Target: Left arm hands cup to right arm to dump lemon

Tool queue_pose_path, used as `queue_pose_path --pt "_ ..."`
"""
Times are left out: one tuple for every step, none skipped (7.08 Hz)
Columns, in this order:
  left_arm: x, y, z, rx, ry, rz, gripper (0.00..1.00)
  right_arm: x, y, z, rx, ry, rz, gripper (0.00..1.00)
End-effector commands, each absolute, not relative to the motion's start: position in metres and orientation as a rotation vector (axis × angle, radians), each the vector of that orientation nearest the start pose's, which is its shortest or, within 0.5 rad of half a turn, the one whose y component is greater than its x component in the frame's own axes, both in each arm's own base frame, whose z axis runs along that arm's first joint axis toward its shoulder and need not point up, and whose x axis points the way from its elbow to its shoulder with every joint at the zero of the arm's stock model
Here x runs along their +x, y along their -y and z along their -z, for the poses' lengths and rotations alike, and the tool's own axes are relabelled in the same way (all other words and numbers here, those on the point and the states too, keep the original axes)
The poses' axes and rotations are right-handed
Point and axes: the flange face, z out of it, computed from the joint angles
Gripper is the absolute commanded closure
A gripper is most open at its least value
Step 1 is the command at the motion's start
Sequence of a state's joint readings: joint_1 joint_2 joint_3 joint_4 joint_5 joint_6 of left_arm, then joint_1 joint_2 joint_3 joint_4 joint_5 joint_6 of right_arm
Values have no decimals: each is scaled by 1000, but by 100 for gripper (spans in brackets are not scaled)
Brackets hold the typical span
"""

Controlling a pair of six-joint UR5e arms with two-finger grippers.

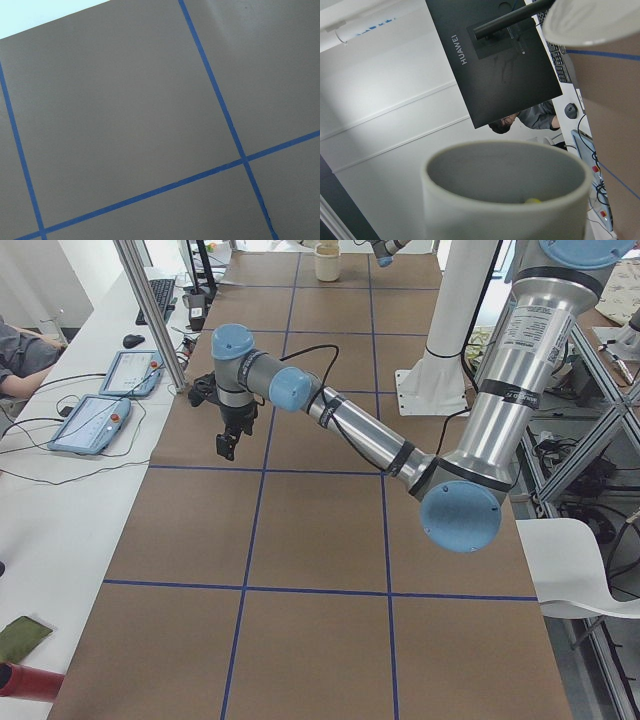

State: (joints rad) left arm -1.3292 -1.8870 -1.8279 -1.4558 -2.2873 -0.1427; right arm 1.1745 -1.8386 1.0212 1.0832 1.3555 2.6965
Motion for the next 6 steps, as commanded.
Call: queue_pose_path --pt "74 583 -375 299 -776 -259 0 65 271 -735 -127 -2640 1988 100" --pt "74 583 -375 299 -776 -259 0 68 271 -735 -60 -2586 1950 100" --pt "74 584 -376 297 -776 -257 0 69 271 -735 8 -2543 1920 100" --pt "74 584 -376 297 -776 -257 0 69 275 -734 28 -2531 1902 100" --pt "74 584 -376 297 -776 -257 0 69 275 -733 29 -2530 1899 100" --pt "75 584 -376 297 -776 -257 0 69 275 -733 29 -2533 1895 100"
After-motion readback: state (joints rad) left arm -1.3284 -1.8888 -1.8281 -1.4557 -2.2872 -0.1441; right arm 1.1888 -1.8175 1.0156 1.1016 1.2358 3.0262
